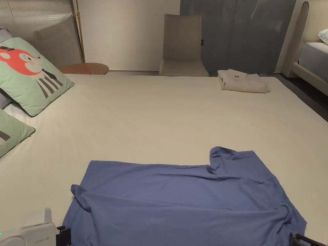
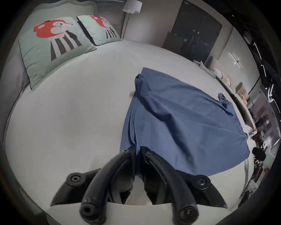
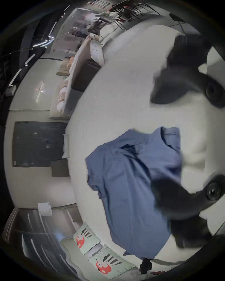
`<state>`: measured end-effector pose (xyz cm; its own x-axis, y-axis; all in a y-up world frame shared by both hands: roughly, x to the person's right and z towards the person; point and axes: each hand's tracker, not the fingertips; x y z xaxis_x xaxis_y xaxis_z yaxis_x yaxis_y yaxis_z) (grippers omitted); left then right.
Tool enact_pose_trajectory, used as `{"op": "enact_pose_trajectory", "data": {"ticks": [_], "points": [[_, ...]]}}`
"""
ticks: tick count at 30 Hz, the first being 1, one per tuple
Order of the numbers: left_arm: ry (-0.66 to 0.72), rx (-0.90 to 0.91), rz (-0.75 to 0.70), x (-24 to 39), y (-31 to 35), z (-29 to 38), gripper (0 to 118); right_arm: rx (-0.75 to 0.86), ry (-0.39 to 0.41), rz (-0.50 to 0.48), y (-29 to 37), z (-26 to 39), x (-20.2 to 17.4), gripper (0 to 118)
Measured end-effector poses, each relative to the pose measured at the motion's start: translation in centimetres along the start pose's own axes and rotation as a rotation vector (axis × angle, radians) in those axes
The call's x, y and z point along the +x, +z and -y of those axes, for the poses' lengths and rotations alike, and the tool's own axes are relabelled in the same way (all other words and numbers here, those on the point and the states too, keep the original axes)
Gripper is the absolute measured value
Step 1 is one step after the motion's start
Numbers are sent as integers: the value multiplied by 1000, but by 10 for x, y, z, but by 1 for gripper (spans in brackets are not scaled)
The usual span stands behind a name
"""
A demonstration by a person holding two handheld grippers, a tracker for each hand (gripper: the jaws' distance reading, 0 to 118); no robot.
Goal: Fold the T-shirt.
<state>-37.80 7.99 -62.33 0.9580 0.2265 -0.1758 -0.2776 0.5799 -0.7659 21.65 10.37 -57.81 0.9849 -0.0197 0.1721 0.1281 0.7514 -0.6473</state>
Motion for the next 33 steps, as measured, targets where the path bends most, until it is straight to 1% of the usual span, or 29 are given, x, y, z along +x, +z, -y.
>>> {"op": "enact_pose_trajectory", "data": {"ticks": [1,2,4,5,6,7,8,9,10,15,20,23,26,29,33], "points": [[-14,7,-8,2,2,1,3,-22,-13,-2,-5,1,2,109],[-28,12,-15,3,5,2,3,-13,-11,-15,-8,2,2,111],[-31,18,-8,4,10,2,3,-67,-8,-21,-15,4,2,99],[-25,21,-3,4,13,2,3,-107,-5,-41,-20,5,1,91],[-22,25,-1,3,13,2,3,-137,-5,-68,-23,5,0,78],[-22,30,-1,4,15,2,3,-146,-14,-100,-25,6,-1,51],[-22,32,1,5,18,2,3,-153,-30,-127,-26,7,-2,32],[-23,32,1,5,20,2,3,-148,-33,-129,-25,6,-2,16],[-24,32,-1,7,24,1,3,-132,-29,-112,-20,2,-2,11],[-1,56,-1,1,53,4,3,-89,-30,-143,9,-11,8,7],[85,42,30,-9,93,29,3,-65,-45,-161,51,-11,19,7],[97,25,9,-16,111,57,3,-82,-17,-150,71,2,23,7],[121,-17,-9,-26,119,88,3,-135,14,-129,81,22,27,7],[132,-57,-27,-31,120,114,3,-184,45,-103,79,41,29,7],[137,-60,-40,-34,113,127,3,-205,75,-76,70,55,28,7]]}}
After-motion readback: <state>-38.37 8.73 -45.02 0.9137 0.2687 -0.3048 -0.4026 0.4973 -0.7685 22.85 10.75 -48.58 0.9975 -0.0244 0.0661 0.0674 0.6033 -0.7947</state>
